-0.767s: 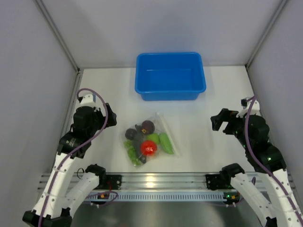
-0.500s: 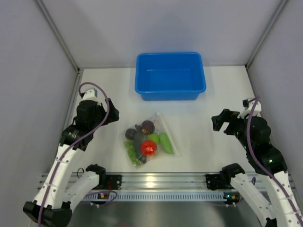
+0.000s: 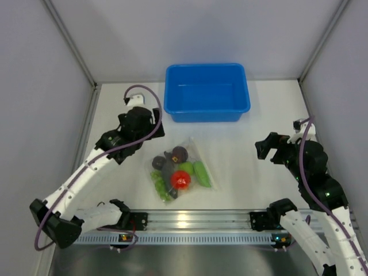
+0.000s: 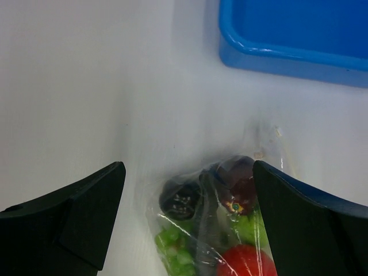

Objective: Open the zip-top bag and remove the fake food

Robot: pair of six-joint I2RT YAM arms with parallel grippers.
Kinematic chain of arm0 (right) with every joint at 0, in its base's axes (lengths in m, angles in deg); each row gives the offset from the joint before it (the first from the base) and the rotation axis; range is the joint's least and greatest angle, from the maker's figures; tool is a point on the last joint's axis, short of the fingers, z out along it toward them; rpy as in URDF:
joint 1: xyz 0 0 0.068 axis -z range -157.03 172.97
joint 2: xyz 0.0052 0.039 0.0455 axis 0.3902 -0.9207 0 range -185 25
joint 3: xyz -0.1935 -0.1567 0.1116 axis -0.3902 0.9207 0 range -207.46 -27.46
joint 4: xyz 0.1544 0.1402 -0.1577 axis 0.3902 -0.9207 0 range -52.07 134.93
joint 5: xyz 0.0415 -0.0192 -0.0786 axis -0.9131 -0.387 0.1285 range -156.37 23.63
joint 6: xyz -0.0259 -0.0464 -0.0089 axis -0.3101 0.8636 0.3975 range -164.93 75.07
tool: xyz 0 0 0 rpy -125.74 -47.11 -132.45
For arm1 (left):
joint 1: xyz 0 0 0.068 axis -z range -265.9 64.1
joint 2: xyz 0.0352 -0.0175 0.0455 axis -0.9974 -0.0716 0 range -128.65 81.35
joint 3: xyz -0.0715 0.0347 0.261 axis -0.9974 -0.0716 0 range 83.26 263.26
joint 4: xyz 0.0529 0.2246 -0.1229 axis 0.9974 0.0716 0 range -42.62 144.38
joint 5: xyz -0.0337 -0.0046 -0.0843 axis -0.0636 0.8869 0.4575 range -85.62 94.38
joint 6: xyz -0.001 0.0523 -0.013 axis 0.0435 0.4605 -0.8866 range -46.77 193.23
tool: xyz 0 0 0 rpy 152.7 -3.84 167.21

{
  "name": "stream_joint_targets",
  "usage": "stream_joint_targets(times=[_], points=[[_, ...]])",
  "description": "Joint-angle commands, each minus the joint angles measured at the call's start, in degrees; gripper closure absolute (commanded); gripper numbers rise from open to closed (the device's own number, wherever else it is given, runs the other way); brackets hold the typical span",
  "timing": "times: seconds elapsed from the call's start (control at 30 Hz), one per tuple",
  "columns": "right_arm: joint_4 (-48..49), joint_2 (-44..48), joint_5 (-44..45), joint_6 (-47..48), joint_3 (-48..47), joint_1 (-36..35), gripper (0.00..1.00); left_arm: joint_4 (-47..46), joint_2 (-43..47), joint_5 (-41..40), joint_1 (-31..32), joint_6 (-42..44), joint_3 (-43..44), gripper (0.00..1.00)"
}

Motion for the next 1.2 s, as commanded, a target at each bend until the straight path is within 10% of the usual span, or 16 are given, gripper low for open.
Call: stream_joint_targets(times=[0.0,0.5,1.17], points=[[1.06,-0.73,-0.46,-0.54,-0.87,-0.66,0.00,3.25,-5.90,-14.21,7.87,-1.57,5.89,0.02],[0.10,0.32,-0.46,-0.28,0.01,-0.57,0.01,12.92,-43.16,-28.02,33.98,-4.39,26.74,0.02],[0.27,1.82,-1.16,0.43,0.98,-0.66,0.01,12.57,-63.39,-23.37,36.36,-9.04,27.71,0.15]])
